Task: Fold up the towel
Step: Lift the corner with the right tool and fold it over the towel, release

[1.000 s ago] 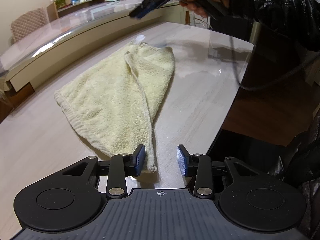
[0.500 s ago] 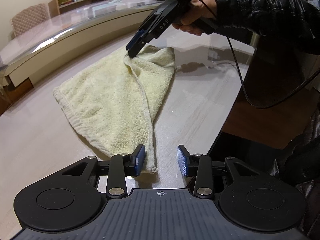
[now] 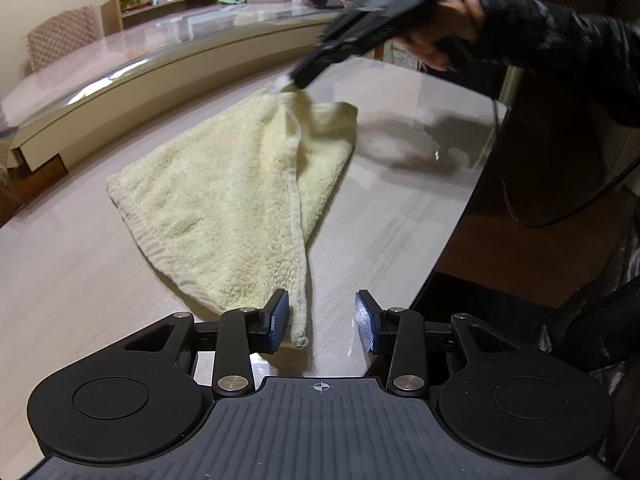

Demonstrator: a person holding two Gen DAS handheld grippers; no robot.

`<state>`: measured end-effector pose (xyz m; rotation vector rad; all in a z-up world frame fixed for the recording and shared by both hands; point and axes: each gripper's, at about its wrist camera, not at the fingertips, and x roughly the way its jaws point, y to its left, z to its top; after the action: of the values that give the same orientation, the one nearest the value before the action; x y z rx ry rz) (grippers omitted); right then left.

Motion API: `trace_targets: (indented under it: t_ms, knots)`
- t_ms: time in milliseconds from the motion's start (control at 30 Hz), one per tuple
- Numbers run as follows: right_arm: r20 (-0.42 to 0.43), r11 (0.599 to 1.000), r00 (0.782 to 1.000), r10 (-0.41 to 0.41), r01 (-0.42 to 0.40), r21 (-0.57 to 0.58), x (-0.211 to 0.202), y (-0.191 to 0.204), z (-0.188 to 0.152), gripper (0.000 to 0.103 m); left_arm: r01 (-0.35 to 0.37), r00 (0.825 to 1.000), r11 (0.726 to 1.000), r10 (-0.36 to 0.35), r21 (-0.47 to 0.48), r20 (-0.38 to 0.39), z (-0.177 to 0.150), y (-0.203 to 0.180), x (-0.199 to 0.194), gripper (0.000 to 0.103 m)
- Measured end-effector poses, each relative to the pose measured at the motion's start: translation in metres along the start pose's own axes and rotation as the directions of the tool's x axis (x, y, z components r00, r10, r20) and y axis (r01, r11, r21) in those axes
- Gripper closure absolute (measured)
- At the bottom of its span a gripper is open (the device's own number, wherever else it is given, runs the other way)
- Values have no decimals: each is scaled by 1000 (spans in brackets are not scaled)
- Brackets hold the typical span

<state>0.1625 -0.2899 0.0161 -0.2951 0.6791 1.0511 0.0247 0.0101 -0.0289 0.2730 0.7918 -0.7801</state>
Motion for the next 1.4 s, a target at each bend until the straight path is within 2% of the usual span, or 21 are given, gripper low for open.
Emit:
trace_targets:
  t_ms: [100, 233, 400, 533, 700, 867, 1033, 1200, 1333, 1400]
  knots:
    - [21, 999, 999, -41, 41, 5, -30, 23, -17, 97, -1, 999, 1000, 2, -18, 40, 5, 5, -13, 59]
    - [35, 997, 996, -79, 78, 20, -58, 47, -37, 97, -62, 995, 997, 66, -56, 69, 14, 17, -17, 55]
    - [36, 993, 993, -109, 108, 43, -79, 78, -62, 97, -222, 974, 972, 224, -77, 21, 22, 28, 1, 55]
    - [30, 992, 992, -119, 117, 54, -81, 88, -71, 97, -274, 962, 961, 274, -38, 5, 20, 25, 7, 55]
    - [36, 990, 992, -122, 119, 71, -77, 90, -74, 97, -291, 956, 950, 293, 112, -4, 10, 10, 7, 55]
    - [30, 989, 992, -124, 121, 89, -73, 89, -78, 97, -268, 962, 950, 274, 162, -18, -1, 2, -2, 55]
    - [20, 987, 992, -127, 124, 100, -73, 87, -82, 97, -252, 963, 953, 263, 170, -50, -7, 2, 2, 55]
    - [21, 985, 989, -149, 146, 89, -75, 86, -76, 97, -239, 967, 954, 251, 182, -50, -11, 2, 3, 55]
    - [27, 986, 986, -167, 167, 14, -76, 82, -50, 97, -233, 969, 956, 244, 177, -41, -13, 3, 2, 56]
    - [24, 983, 985, -172, 173, -52, -71, 76, -26, 97, -230, 971, 959, 239, 163, -34, -15, 5, 1, 56]
